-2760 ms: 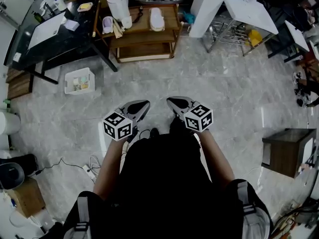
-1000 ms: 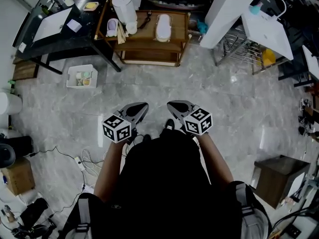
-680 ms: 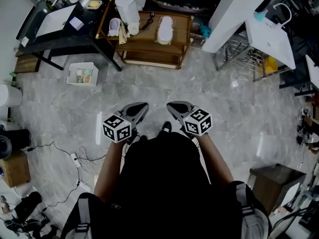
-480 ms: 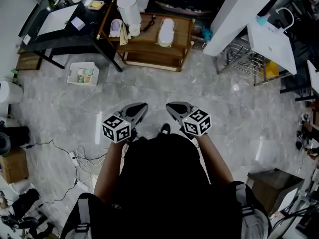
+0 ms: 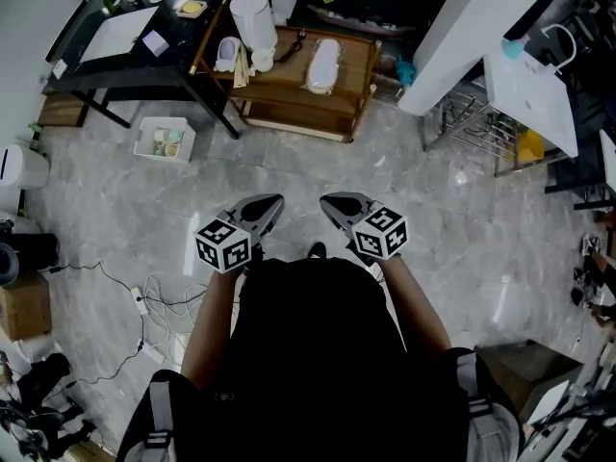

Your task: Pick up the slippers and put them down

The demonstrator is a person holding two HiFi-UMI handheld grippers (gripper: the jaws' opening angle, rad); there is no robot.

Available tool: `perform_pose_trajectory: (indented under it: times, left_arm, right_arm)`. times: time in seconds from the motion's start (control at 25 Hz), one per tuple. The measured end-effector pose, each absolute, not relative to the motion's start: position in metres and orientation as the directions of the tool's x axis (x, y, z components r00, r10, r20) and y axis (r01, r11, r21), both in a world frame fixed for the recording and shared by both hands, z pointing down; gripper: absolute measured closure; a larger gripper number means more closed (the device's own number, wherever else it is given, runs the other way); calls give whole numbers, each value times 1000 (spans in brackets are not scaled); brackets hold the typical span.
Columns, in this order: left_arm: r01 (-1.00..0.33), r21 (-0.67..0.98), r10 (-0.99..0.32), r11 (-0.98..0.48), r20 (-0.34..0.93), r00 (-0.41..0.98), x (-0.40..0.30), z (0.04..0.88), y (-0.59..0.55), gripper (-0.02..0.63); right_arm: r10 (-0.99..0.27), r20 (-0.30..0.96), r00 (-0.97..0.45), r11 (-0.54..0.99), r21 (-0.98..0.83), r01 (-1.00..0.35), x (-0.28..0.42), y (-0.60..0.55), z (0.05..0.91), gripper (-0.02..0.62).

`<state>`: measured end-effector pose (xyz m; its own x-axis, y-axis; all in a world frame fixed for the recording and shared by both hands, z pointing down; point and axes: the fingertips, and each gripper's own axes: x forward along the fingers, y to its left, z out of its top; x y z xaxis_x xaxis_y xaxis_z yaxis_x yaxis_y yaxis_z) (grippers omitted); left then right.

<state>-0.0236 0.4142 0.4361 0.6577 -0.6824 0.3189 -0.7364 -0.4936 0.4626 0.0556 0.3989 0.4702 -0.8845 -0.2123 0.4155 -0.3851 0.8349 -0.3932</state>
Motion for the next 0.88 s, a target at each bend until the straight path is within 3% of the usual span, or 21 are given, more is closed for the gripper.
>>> perform_pose_trajectory:
  times: [0.88]
  left_arm:
    - [-722,459,-661,-518,322,678,-2,436,407,594]
  right_arm:
    - [-219,421,-880,830,-395,-395,73,398,474,588]
